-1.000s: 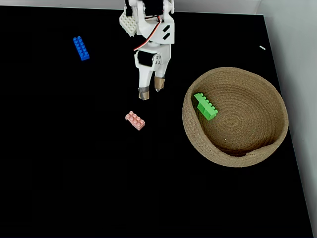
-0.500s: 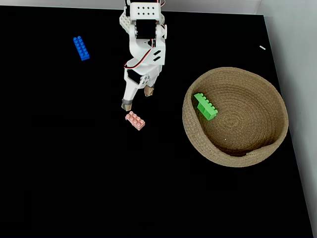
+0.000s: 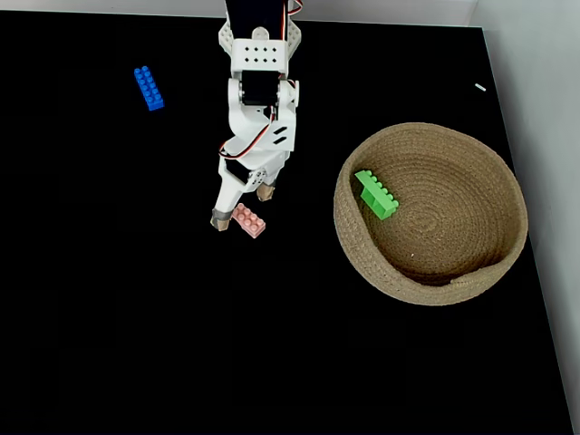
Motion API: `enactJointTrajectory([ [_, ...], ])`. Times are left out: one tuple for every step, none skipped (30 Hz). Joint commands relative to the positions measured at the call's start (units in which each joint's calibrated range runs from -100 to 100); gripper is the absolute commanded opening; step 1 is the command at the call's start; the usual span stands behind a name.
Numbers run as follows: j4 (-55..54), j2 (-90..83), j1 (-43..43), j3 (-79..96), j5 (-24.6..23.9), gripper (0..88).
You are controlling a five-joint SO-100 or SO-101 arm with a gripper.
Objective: Place the lego blocks in the tray
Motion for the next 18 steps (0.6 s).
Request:
enactJointTrajectory([
  [0.18, 0.1, 0.64, -4.05, 0.2, 33.8],
  [0.18, 0.35, 0.64, -4.05, 0.2, 33.8],
  [0.18, 0.61, 0.56, -4.05, 0.2, 33.7],
  [0.18, 0.78, 0.48, -4.05, 0.2, 33.5],
  [0.18, 0.87, 0.48, -4.05, 0.2, 33.3],
  [0.18, 1.04, 0.48, -4.05, 0.24, 33.1],
  [0.18, 1.21, 0.48, -4.14, 0.39, 32.9],
  [0.18, 1.39, 0.48, -4.33, 0.63, 32.3],
  [0.18, 1.64, 0.48, -4.42, 1.07, 31.6],
  [0.18, 1.9, 0.48, -4.6, 1.37, 30.3],
  [0.18, 2.07, 0.48, -4.69, 2.3, 26.5],
  [-0.15, 2.33, 0.4, -4.69, 3.52, 18.9],
  [-0.24, 2.5, 0.15, -4.78, 4.05, 13.8],
  [-0.32, 2.59, -0.01, -4.96, 4.69, 8.0],
  [-0.57, 2.59, -0.01, -4.96, 5.23, 2.0],
  [-0.65, 2.59, -0.1, -5.05, 5.23, 0.1],
  [-0.65, 2.25, -0.1, -5.05, 5.52, 0.1],
  [-0.65, 1.9, 0.23, -4.96, 5.86, 0.1],
])
